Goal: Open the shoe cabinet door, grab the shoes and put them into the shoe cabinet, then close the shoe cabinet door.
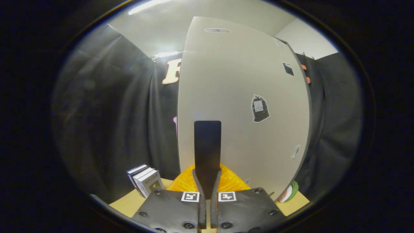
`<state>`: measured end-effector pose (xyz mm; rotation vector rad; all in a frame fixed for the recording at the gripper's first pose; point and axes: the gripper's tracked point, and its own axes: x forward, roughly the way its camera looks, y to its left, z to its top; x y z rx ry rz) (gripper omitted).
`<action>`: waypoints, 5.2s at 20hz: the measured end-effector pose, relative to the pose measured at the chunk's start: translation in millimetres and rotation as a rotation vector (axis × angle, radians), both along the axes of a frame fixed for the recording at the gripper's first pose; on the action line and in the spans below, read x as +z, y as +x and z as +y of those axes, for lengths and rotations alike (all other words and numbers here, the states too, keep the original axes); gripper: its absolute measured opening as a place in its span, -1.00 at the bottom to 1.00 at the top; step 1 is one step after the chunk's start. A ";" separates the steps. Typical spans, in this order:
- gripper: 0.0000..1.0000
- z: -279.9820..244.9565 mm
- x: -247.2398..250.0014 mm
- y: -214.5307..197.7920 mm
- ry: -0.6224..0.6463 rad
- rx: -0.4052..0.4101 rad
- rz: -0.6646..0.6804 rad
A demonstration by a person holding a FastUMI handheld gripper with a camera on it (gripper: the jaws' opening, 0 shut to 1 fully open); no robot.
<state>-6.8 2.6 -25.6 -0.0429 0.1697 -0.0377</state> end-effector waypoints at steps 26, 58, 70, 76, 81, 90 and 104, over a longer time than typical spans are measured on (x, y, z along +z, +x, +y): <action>-0.89 -115.7 34.7 -141.2 -0.009 -0.103 -0.032; -0.96 -271.7 43.0 -227.6 -0.092 -0.464 -0.053; -0.96 -269.2 41.9 -243.4 -0.115 -0.501 -0.015; -0.96 -200.1 16.8 -233.4 -0.081 -0.379 0.003; -0.96 -139.5 -19.7 -220.0 -0.029 -0.242 0.058; -0.90 -51.5 -95.5 -188.3 0.034 -0.094 0.178; -0.09 -52.9 -274.5 -178.6 0.051 -0.220 0.565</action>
